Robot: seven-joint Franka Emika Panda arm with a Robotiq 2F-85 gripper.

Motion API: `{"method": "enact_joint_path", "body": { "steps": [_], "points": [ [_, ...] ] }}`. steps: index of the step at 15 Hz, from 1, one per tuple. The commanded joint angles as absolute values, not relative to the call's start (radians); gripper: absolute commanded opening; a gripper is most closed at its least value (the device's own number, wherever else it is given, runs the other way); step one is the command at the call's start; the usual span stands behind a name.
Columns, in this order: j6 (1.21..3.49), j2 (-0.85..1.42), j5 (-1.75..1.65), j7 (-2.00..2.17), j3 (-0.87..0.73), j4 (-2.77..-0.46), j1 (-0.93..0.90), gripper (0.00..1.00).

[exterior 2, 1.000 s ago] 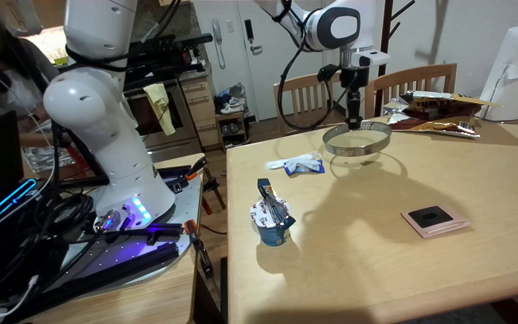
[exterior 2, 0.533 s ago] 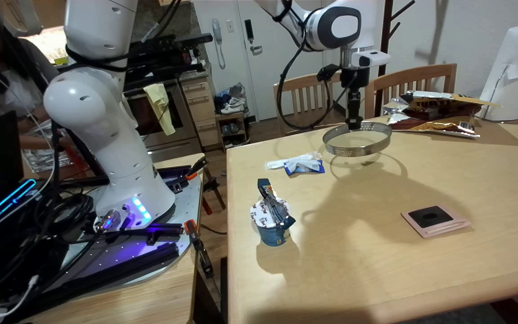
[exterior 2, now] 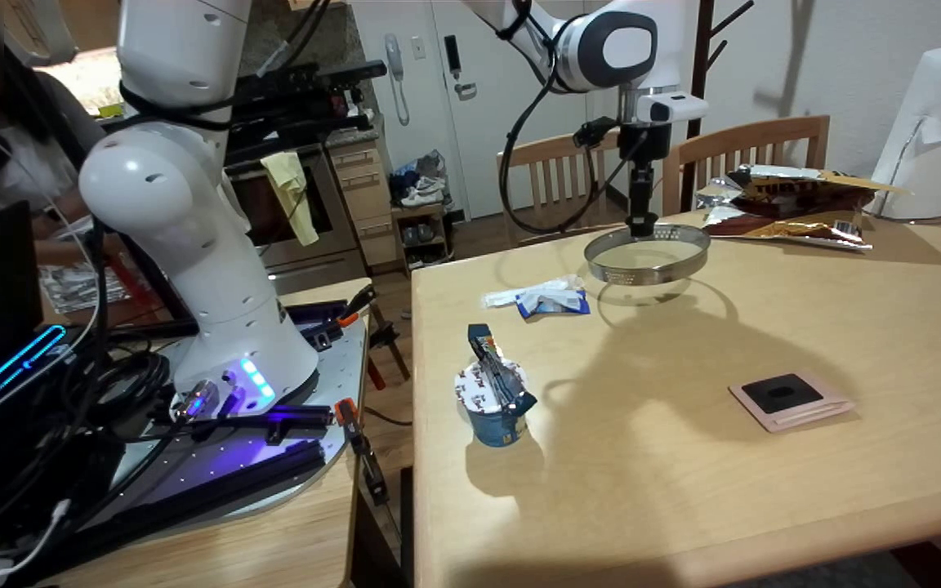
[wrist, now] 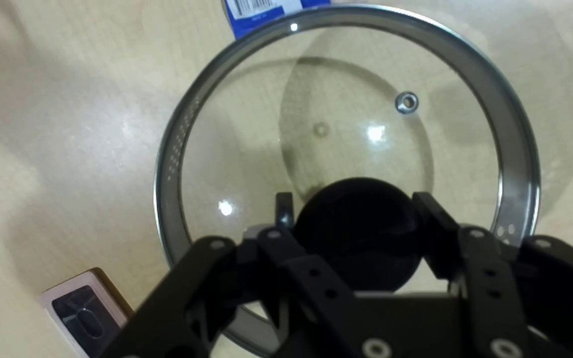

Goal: Remove the lid from the top of the white and blue objects on the table

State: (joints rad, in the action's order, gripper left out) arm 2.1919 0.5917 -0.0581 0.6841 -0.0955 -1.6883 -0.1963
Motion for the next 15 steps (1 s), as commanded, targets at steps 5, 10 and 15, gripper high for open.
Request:
{"method": "enact_joint_path", "body": {
  "steps": [5, 10, 15],
  "points": [
    [2.183, 0.596, -0.043, 0.633, -0.058, -1.653, -0.180, 0.35],
    [2.170, 0.549, -0.029, 0.680, -0.040, -1.650, -0.210, 0.35],
    [2.162, 0.511, -0.047, 0.723, -0.032, -1.699, -0.250, 0.35]
  ]
}}
